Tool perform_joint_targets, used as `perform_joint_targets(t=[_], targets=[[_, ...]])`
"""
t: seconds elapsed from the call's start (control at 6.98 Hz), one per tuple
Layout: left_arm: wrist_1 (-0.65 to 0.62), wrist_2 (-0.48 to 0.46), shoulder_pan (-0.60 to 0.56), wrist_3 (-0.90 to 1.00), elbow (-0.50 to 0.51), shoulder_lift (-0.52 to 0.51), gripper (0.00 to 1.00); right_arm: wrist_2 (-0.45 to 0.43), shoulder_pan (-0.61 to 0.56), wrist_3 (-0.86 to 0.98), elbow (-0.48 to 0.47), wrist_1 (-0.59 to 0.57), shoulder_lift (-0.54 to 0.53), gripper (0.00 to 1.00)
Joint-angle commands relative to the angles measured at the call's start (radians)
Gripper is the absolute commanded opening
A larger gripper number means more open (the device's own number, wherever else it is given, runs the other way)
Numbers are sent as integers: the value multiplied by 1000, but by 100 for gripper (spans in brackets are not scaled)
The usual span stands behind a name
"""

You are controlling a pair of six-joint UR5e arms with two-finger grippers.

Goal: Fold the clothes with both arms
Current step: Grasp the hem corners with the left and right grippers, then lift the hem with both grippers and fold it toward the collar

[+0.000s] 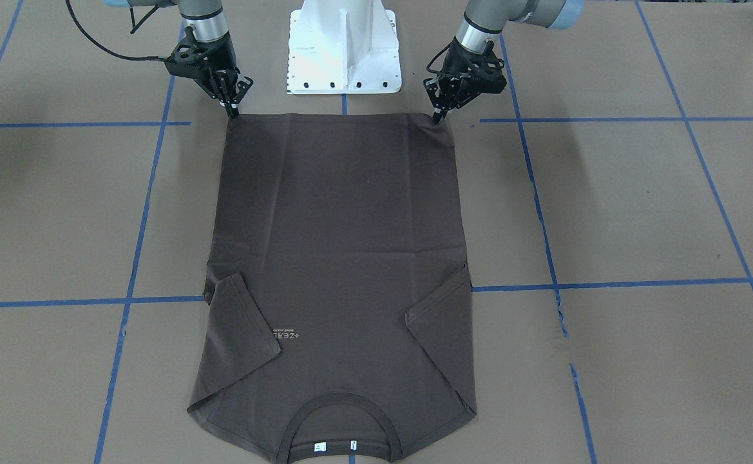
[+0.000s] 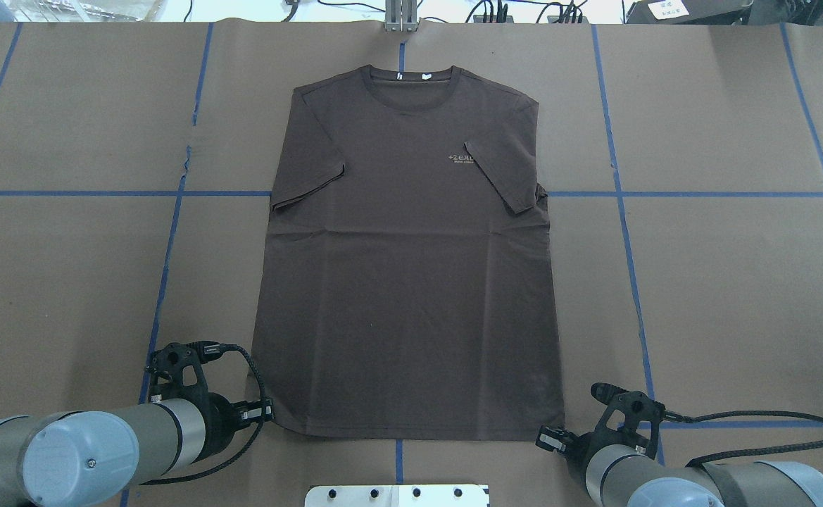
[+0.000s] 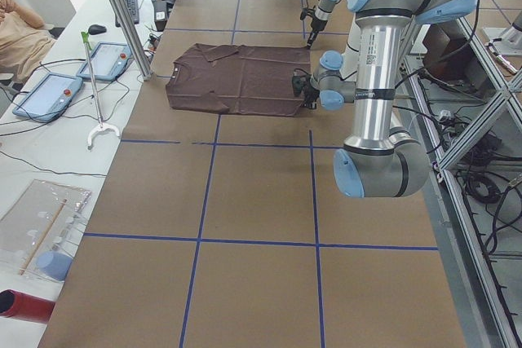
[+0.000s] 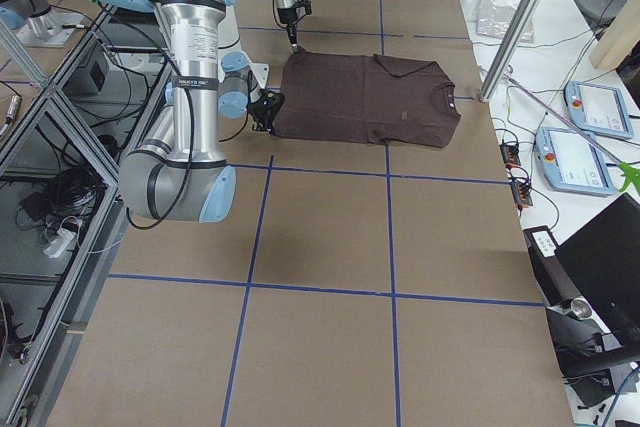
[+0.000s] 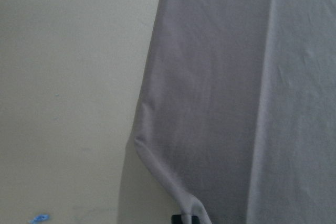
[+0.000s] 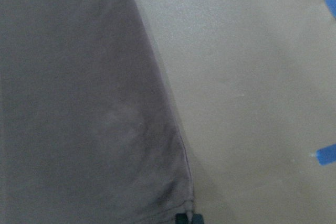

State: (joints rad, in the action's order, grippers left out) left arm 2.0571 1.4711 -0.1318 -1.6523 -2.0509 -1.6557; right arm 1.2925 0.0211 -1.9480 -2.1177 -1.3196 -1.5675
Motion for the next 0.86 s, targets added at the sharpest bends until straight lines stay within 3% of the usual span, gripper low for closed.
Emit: perform_joint_targets(t=[0.0,0.14,0.29,0.57,0.72], targets=[[-2,0,-5,2,-5,0,0,2,-15,3,-14,-3,0,0],[-76,5,-6,5,-68,5,0,4,-23,3,-92,-51,-9,0],[-251,11,-3,6,-216,1,0,11,6,3,-248,-226,-8,0],[-557,124,-3,0,-531,-1,0,20,101,0,-539,-526,55,0],[-651,159,-8,0,-648,-3,0,48,92,0,-589,-667,161,0]])
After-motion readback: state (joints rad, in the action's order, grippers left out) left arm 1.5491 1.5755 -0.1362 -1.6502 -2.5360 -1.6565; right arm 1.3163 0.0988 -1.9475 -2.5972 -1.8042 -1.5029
